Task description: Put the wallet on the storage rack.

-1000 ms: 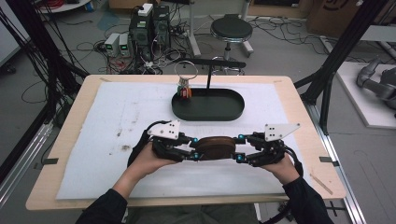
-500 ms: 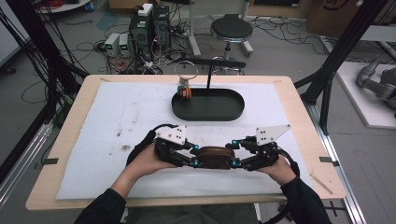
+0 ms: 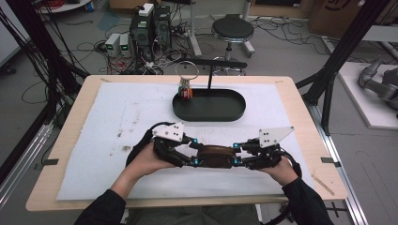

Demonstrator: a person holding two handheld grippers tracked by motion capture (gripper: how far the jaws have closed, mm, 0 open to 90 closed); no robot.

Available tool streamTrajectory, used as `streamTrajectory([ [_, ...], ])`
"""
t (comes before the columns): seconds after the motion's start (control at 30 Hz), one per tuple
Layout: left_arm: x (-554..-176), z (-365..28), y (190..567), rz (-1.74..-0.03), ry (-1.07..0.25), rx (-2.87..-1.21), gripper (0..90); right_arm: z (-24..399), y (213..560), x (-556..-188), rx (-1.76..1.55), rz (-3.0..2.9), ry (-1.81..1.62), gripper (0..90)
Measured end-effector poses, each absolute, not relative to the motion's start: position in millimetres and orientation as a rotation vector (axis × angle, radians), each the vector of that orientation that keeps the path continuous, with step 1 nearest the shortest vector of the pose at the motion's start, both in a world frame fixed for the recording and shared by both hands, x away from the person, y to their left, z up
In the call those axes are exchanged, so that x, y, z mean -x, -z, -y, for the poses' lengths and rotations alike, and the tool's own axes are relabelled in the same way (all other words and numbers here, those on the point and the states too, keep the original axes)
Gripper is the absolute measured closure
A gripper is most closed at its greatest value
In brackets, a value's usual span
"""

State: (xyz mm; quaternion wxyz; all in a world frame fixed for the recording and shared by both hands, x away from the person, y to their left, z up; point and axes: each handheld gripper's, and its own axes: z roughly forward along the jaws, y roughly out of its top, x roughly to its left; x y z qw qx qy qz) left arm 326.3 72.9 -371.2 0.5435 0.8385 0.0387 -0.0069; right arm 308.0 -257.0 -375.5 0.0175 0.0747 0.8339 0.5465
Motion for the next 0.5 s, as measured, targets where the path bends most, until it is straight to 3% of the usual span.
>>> streamTrajectory([
  [0.2, -320, -89, 368, -0.174, -0.122, -1.921, 33.0, 262, 372, -311, -0.29, -2.543, -1.697, 67.9],
  [0.5, -292, -131, 377, -0.305, -0.254, -1.842, 31.8, 270, 364, -322, -0.405, -2.443, -1.664, 68.1],
])
